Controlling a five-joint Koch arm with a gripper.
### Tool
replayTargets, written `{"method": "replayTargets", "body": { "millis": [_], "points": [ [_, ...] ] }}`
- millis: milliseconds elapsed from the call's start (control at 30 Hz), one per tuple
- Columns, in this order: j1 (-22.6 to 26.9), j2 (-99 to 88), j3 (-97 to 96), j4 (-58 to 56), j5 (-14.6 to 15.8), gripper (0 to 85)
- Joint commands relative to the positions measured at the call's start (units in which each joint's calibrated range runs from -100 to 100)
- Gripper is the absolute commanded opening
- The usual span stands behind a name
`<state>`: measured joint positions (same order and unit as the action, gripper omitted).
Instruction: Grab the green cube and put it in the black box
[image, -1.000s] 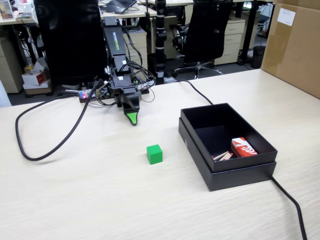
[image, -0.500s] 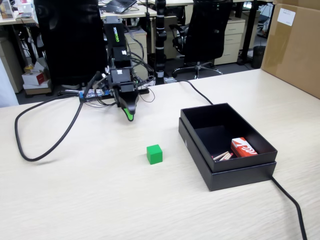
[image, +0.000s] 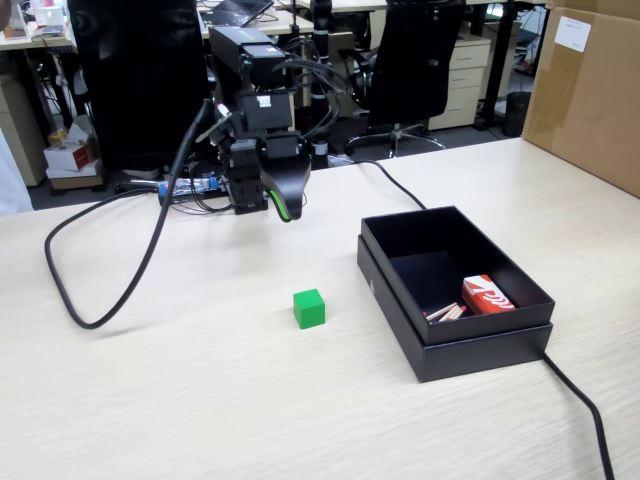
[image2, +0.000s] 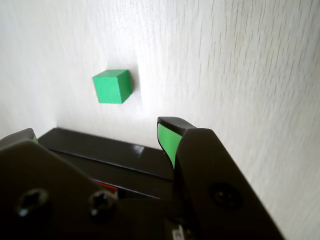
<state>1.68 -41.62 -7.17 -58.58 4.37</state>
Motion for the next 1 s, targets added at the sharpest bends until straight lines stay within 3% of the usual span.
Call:
{"method": "replayTargets", "body": {
  "millis": [0,433,900,967],
  "points": [
    [0.44,12.30,9.34,-4.71,-0.10,47.3],
    [-0.49,40.76,26.66,-7.73,-0.73,47.5],
    [-0.49,53.26,32.64,-7.73,-0.73,47.3],
    [-0.44,54.41,33.37,-7.73,-0.73,44.1]
  ]
}}
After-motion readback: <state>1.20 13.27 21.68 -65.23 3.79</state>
